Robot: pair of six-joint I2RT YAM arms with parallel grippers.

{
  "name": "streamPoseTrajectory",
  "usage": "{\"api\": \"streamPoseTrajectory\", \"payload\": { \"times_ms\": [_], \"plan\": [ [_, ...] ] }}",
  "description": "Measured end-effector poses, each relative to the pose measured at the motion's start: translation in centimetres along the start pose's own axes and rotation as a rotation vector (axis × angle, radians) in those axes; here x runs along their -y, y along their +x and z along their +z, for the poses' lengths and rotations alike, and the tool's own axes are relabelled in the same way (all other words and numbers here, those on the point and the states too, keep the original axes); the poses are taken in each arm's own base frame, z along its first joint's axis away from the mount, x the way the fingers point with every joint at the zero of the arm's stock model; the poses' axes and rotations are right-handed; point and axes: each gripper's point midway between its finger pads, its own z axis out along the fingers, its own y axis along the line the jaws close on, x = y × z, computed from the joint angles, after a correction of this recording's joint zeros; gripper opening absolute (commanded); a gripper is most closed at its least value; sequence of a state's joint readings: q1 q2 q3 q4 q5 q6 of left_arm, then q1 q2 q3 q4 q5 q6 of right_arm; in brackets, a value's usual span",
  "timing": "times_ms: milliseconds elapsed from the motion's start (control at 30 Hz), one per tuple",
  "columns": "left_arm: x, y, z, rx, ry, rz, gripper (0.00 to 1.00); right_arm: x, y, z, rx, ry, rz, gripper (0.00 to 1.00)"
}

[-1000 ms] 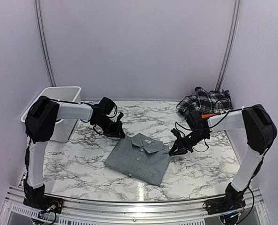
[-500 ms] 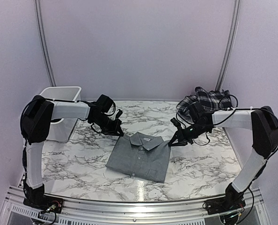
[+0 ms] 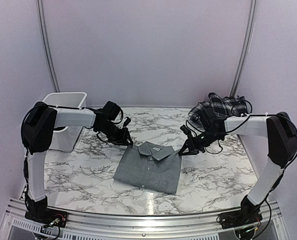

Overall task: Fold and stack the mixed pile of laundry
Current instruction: Adjust the square-folded shirt at the center of the board.

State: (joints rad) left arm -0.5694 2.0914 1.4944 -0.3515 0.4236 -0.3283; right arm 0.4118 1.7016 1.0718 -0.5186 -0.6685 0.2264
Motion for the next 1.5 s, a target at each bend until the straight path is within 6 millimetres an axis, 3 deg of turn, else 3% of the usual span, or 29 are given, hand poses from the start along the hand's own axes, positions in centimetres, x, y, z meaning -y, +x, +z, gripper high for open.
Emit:
{"api": "streamPoseTrajectory", "payload": {
  "times_ms": [200,400,567,667,933,1200,1400,1500],
  "plan": [
    [0.0,-0.2,-0.1,0.003,-0.005,0.001,0.26,0.1,0.0,0.1,-0.002,0.002,0.001,0.00],
    [0.7,-2.0,-0.2,0.033,0.006,0.021,0.26,0.0,0.1,0.2,-0.004,0.001,0.001,0.00],
    [0.4,-2.2,0.7,0.025,0.002,0.030,0.40,0.1,0.2,0.4,-0.011,0.002,0.004,0.00],
    [-0.5,-1.6,1.5,0.005,-0.018,0.028,0.41,0.2,0.2,0.4,-0.012,0.002,0.006,0.00],
    [-1.2,-0.7,2.3,-0.031,-0.027,0.045,0.22,0.2,0.2,0.5,-0.013,0.002,0.010,0.00],
    [-1.2,-0.2,2.2,-0.041,-0.025,0.067,0.17,0.2,0.2,0.5,-0.011,0.000,0.010,0.00],
    [-0.1,-0.7,1.1,-0.023,0.000,0.101,0.00,0.0,0.3,0.7,-0.016,-0.002,0.006,0.00],
    [0.8,-1.2,0.0,-0.003,0.020,0.119,0.00,0.0,0.3,0.8,-0.017,-0.002,0.005,0.00]
  ]
}}
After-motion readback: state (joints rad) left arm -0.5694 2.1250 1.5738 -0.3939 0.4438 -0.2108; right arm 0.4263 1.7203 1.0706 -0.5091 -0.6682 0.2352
